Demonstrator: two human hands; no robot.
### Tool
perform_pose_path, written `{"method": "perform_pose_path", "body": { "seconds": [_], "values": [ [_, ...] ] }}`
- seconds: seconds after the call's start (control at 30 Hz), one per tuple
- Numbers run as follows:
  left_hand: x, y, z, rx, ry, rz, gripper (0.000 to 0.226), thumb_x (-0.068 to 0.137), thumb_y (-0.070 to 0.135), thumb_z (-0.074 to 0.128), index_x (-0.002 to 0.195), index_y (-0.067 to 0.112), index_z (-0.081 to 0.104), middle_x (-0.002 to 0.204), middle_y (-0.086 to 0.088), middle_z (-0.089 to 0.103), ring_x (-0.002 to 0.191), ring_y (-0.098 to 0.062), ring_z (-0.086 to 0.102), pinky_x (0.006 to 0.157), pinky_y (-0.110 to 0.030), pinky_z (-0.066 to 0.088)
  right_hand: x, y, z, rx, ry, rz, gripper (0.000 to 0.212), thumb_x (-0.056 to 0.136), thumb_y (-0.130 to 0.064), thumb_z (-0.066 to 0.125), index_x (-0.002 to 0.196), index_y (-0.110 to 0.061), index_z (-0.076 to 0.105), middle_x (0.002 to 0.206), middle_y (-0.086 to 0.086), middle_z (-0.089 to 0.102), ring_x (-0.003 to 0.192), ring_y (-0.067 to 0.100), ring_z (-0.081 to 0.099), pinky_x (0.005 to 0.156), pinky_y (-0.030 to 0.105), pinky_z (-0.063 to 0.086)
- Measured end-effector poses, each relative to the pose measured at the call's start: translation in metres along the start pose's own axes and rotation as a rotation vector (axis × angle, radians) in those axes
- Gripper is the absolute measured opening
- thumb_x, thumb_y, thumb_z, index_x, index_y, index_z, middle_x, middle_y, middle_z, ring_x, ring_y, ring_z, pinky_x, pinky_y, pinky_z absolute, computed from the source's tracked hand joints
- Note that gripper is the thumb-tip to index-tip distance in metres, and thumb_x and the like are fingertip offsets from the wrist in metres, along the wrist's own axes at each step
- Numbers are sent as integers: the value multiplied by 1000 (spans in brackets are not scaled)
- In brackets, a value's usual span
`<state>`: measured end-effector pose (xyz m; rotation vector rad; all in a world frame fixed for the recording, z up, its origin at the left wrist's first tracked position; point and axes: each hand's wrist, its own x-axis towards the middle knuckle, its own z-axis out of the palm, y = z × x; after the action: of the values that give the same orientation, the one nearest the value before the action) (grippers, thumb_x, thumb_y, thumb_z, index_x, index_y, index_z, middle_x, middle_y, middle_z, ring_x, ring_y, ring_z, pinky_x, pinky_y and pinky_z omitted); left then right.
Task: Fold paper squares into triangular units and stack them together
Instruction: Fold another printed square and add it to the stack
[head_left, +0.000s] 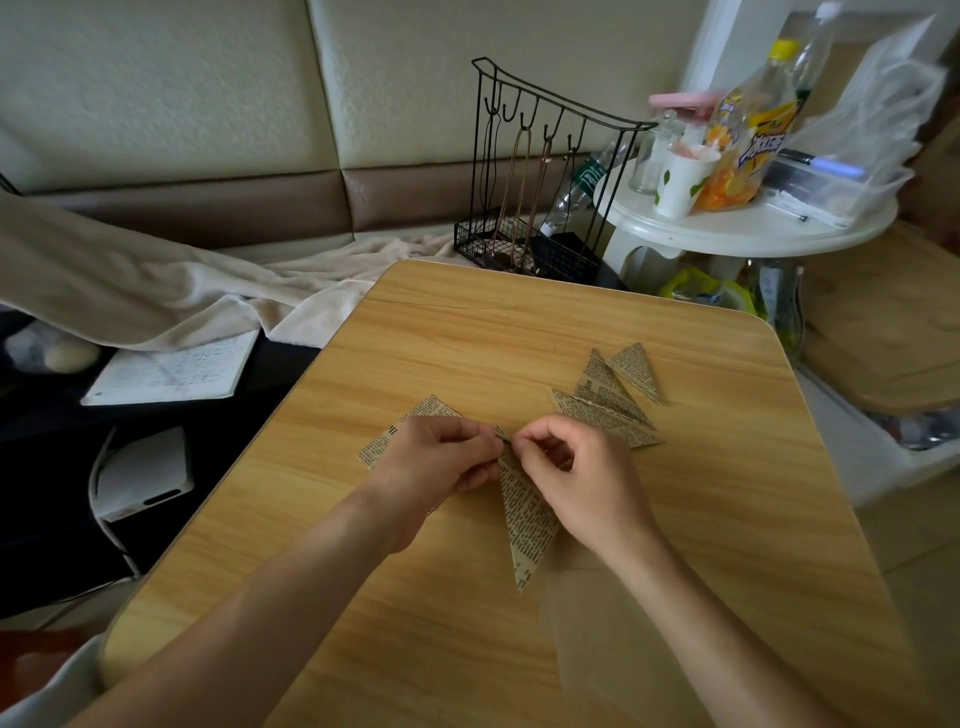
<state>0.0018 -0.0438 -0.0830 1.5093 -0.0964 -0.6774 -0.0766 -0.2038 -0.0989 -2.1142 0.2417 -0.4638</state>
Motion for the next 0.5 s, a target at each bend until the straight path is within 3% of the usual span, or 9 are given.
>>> {"method": "perform_pose_path", "body": {
  "seconds": [0.27, 0.5],
  "values": [
    [-1, 0, 3, 33, 36, 57, 8, 92, 6, 73, 99, 1, 74, 74, -4, 70, 72, -14, 68, 73, -23, 59, -1, -3, -4, 13, 1, 4, 14, 94, -13, 71, 83, -19, 76, 64, -12, 67, 54, 4, 58, 54, 13, 39],
    [0, 4, 3, 19, 46, 91, 13, 98, 10, 65, 96, 3, 75, 76, -2, 69, 68, -12, 65, 68, -21, 56, -1, -6, -4, 22, -22, 5, 16, 94, -14, 70, 80, -20, 74, 68, -8, 68, 60, 4, 58, 59, 17, 43]
  ]
}}
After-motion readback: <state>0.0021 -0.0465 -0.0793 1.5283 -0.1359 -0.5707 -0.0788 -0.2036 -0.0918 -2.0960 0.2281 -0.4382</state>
